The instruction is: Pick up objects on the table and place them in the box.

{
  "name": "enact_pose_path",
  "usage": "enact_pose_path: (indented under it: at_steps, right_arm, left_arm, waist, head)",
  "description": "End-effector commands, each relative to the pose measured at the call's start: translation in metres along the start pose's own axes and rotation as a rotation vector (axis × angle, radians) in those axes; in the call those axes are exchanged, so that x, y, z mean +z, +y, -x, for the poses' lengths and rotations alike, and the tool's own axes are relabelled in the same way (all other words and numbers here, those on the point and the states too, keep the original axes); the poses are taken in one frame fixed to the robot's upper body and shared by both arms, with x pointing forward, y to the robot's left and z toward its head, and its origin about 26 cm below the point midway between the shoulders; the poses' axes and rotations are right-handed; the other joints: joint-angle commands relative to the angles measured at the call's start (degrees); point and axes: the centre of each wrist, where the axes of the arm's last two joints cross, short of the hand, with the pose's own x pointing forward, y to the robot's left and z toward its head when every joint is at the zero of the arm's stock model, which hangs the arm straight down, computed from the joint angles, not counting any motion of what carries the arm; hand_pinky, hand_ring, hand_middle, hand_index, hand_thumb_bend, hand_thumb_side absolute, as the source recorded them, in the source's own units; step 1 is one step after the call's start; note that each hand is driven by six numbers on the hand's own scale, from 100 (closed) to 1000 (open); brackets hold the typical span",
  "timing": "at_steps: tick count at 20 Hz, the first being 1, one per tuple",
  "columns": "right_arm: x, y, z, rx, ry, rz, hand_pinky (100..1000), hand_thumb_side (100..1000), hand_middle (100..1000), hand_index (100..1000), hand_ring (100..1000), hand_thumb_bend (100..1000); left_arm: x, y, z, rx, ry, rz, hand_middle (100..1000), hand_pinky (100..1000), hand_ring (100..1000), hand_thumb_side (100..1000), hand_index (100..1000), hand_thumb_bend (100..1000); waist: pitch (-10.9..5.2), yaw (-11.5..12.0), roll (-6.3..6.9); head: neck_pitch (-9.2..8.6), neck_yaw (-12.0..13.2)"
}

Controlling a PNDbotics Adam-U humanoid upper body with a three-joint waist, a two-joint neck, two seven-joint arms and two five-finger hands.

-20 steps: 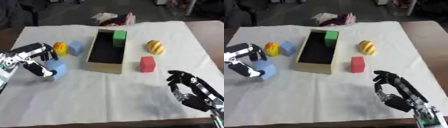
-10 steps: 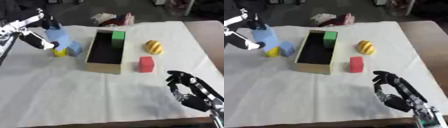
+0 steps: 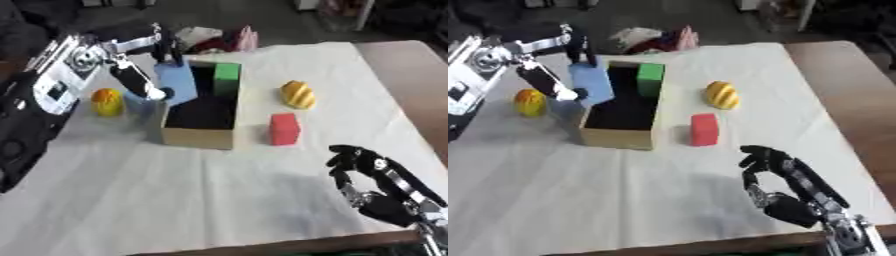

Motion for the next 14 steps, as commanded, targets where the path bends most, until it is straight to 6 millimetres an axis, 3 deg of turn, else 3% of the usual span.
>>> enact_pose_path:
  at_steps: [1,10,12,14]
  right_arm:
    - [-0.004,-0.003,-0.005,0.005,-0.027,-0.003,765,431,668,882,656,100]
    - [-0.007,-0.002,-0.007,-0.001,-0.04,-0.01,765,433,667,882,656,100]
    - [-0.006,-0.002,-0.007,-0.001,-0.039,-0.008,765,433,667,882,656,100]
    - [-0.006,-0.002,-0.007,-0.001,-0.036,-0.007,765,434,668,882,656,100]
  left_arm:
    - [-0.01,0.002,-0.006,-0.022,-0.032,-0.011,532,641,516,100,679,391]
    - [-0.03,-0.018,-0.013,-0.032,-0.081,-0.017,574,680,567,100,714,414]
    - [-0.03,-0.022,-0.012,-0.038,-0.099,0.02,615,704,611,100,735,450]
    - [-0.029,-0.023,-0.011,-0.044,-0.116,0.063,667,729,660,158,771,521]
  waist:
    - [-0.53,-0.25,-0.22]
    - [-0.07,-1.27,-0.28]
    - [-0.02,-1.36,-0.23]
    - [-0.01,-1.36,-0.17]
  head:
    - [-0.83,-0.32]
    - [-1.26,-0.36]
    - [-1.34,-0.48]
    - [-1.37,-0.59]
